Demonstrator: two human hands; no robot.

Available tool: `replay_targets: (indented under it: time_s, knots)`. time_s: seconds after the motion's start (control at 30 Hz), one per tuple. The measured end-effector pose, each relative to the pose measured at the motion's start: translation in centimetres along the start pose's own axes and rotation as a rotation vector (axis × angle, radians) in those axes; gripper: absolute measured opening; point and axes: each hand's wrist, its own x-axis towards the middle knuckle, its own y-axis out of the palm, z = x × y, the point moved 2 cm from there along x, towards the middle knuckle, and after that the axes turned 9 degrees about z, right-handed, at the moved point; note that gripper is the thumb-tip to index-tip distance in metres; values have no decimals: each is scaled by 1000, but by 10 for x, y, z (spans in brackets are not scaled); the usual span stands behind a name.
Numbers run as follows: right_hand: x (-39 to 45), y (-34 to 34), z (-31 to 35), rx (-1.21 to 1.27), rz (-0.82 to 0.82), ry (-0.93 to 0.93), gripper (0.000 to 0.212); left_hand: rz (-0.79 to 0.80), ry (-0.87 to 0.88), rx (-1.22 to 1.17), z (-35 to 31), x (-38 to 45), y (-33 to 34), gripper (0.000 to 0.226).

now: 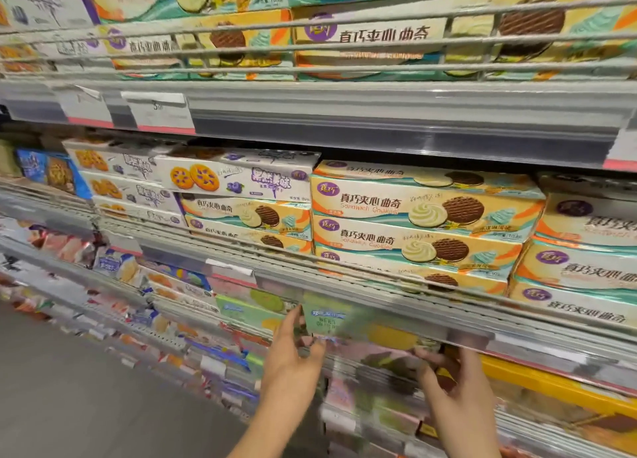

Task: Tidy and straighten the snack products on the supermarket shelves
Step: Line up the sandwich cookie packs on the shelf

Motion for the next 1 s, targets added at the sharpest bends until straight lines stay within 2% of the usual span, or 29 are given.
replay_targets:
  time_s: [0.13, 0.23, 0.37, 0.43, 0.57, 0.63, 0.8, 0.9, 1.0]
  knots:
    - [0, 10, 4, -100, -121, -15, 37, 81, 67, 6, 17, 4, -16, 57]
    - [-4, 15, 14, -172, -212, -9, 39, 163, 160, 29, 26, 8, -28, 45]
    - [-22, 22, 21, -171, -300, 15, 56, 270, 165, 37, 36, 7, -38, 40]
    - [-34, 26, 22, -196, -310, -1, 57, 315, 167, 49, 38, 7, -44, 39]
    - [-55, 36, 25, -49, -299, 17, 54, 364, 202, 24, 49, 12, -58, 23]
    - [-64, 41, 26, 31, -290, 16, 59, 397, 232, 32, 57, 13, -64, 18]
    - [-86, 40, 27, 153, -316, 52, 63, 464, 290, 39, 63, 12, -73, 18]
    - [-94, 34, 14, 156, -315, 89, 69, 431, 367, 109, 60, 15, -80, 26]
    - [-93, 29, 15, 142, -288, 101, 60, 268, 472, 336, 54, 19, -89, 44]
